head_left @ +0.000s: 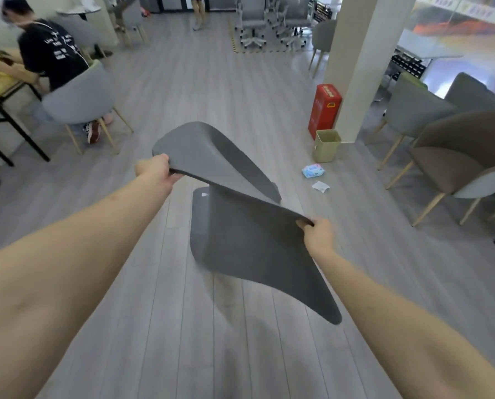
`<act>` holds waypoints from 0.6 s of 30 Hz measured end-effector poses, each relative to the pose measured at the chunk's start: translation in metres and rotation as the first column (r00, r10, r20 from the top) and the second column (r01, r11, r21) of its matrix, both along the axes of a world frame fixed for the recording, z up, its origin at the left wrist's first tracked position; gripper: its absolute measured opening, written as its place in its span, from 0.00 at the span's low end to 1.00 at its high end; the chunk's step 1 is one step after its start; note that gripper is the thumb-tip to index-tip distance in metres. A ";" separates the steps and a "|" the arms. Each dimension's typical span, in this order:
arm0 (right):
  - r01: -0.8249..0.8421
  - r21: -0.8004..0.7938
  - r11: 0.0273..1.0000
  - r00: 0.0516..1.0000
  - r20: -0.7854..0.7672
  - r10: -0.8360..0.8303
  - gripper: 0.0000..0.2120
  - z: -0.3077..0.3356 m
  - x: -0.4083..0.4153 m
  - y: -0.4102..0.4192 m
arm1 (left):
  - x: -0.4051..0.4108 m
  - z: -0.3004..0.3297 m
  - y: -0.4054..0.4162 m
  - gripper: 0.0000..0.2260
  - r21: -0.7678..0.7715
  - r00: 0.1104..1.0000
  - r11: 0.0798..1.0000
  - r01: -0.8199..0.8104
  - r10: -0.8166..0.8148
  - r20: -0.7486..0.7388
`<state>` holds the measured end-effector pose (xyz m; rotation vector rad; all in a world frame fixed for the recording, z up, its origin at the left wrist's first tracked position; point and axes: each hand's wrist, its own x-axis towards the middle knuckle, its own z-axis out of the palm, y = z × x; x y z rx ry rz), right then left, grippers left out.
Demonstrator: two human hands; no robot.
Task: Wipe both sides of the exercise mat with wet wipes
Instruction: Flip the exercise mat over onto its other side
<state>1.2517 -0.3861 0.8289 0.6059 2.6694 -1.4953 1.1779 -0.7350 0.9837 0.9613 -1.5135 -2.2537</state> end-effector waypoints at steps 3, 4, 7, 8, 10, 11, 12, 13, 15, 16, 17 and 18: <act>0.045 0.044 0.998 0.989 -0.146 -0.038 0.11 0.052 -0.046 -0.009 | 0.011 -0.001 -0.034 0.11 0.049 0.996 0.995 -0.084 0.083 0.021; 0.065 0.039 0.997 0.976 -0.213 -0.055 0.12 0.071 -0.060 -0.013 | 0.015 -0.002 -0.042 0.12 0.073 0.994 0.991 -0.108 0.106 0.025; 0.109 -0.022 0.994 0.923 -0.369 -0.109 0.16 0.132 -0.093 -0.029 | 0.032 -0.004 -0.052 0.17 0.108 0.990 0.984 -0.144 0.142 0.025; 0.100 -0.042 0.994 0.902 -0.419 -0.108 0.17 0.150 -0.100 -0.036 | 0.038 -0.004 -0.052 0.17 0.115 0.989 0.982 -0.150 0.149 0.018; 0.052 -0.056 0.997 0.864 -0.498 -0.073 0.19 0.177 -0.104 -0.050 | 0.049 -0.007 -0.051 0.18 0.131 0.988 0.979 -0.157 0.156 0.019; 0.019 -0.053 0.998 0.847 -0.530 -0.044 0.20 0.187 -0.103 -0.056 | 0.055 -0.009 -0.051 0.20 0.145 0.987 0.977 -0.158 0.155 0.033; -0.019 -0.053 0.998 0.832 -0.555 -0.014 0.21 0.194 -0.101 -0.062 | 0.057 -0.013 -0.054 0.22 0.155 0.986 0.974 -0.162 0.156 0.053; -0.046 -0.043 0.998 0.822 -0.569 0.014 0.21 0.198 -0.098 -0.066 | 0.058 -0.019 -0.057 0.23 0.162 0.984 0.971 -0.174 0.164 0.073; -0.085 0.021 0.996 0.814 -0.575 0.081 0.22 0.200 -0.095 -0.070 | 0.060 -0.037 -0.069 0.23 0.186 0.976 0.962 -0.202 0.182 0.122; -0.099 0.051 0.994 0.817 -0.566 0.111 0.22 0.197 -0.094 -0.071 | 0.062 -0.047 -0.075 0.23 0.193 0.970 0.957 -0.214 0.186 0.154; -0.112 0.068 0.991 0.825 -0.550 0.131 0.22 0.191 -0.092 -0.070 | 0.064 -0.058 -0.081 0.22 0.190 0.965 0.958 -0.213 0.176 0.195; -0.116 0.074 0.991 0.838 -0.528 0.137 0.22 0.183 -0.089 -0.069 | 0.066 -0.071 -0.086 0.23 0.199 0.961 0.958 -0.207 0.160 0.226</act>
